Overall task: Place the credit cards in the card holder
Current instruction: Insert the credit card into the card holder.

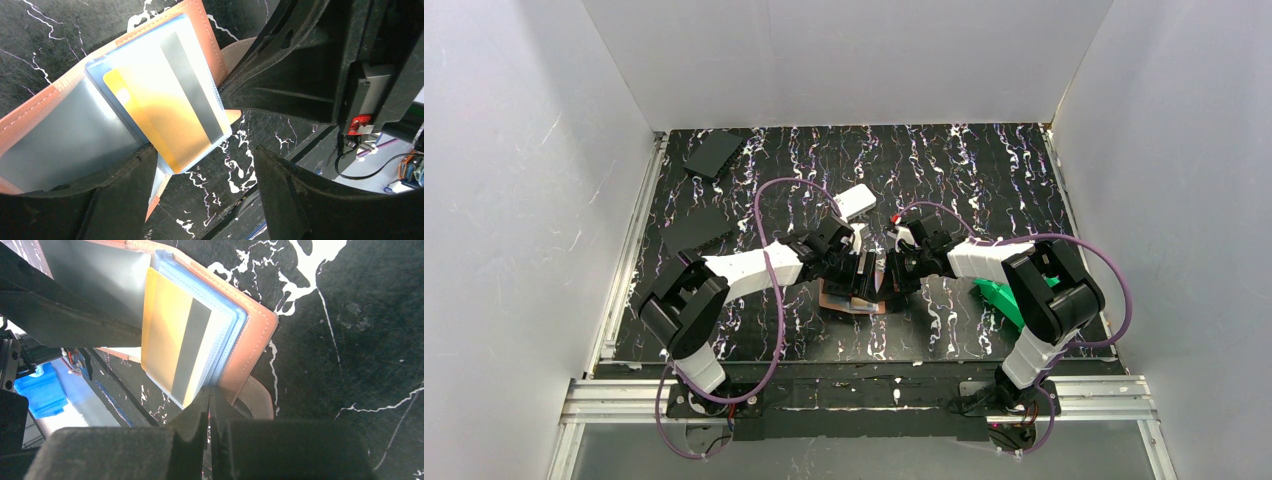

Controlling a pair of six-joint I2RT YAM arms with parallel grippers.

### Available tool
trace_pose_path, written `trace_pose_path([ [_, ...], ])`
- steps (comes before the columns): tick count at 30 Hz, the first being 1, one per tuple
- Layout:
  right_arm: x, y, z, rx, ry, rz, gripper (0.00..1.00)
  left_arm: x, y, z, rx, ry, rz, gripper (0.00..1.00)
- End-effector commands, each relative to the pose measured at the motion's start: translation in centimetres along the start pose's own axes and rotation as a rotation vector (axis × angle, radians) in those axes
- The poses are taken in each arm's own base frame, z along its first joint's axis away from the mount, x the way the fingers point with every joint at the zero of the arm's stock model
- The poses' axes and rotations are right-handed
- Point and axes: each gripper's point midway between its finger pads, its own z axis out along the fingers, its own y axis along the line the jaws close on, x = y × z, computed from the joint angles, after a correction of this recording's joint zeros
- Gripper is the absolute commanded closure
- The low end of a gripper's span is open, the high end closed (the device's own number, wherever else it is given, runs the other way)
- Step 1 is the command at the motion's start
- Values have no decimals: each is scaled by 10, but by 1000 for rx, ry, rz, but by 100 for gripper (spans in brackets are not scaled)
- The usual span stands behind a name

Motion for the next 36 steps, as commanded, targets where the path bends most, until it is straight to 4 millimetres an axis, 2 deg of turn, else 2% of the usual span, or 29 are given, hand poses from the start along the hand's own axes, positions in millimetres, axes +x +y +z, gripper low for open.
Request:
trace_pose_path([
  [1,0,3,-1,15,-10,-18,92,-12,-24,-16,79,-48,15,30],
  [4,-1,2,-5,42,-24,-12,80,-9,-22,-19,80,-32,-30,30],
  [7,-2,5,-11,46,-41,-10,75,-7,-18,-23,69,-28,-56,31],
  [10,-4,8,-15,46,-57,-8,73,-7,-11,-30,26,-27,-67,32],
  [12,-5,9,-16,47,-62,-10,73,-9,-14,-36,33,-43,-63,32],
  [17,-3,8,-20,61,-60,-8,72,-15,-22,-52,27,-42,-70,24],
  [22,-7,12,-26,70,-72,-22,69,-13,-21,-53,12,-23,-83,24],
  [23,-9,14,-26,65,-76,-24,69,-14,-22,-51,27,-28,-82,26],
  [26,-14,21,-27,39,-88,-23,69,-15,-21,-39,41,-20,-82,43],
  [32,-18,25,-22,8,-98,-9,70,-17,-5,-20,-7,12,-82,73],
  [36,-21,26,-21,-3,-106,-2,73,-13,9,-17,-51,22,-88,86],
])
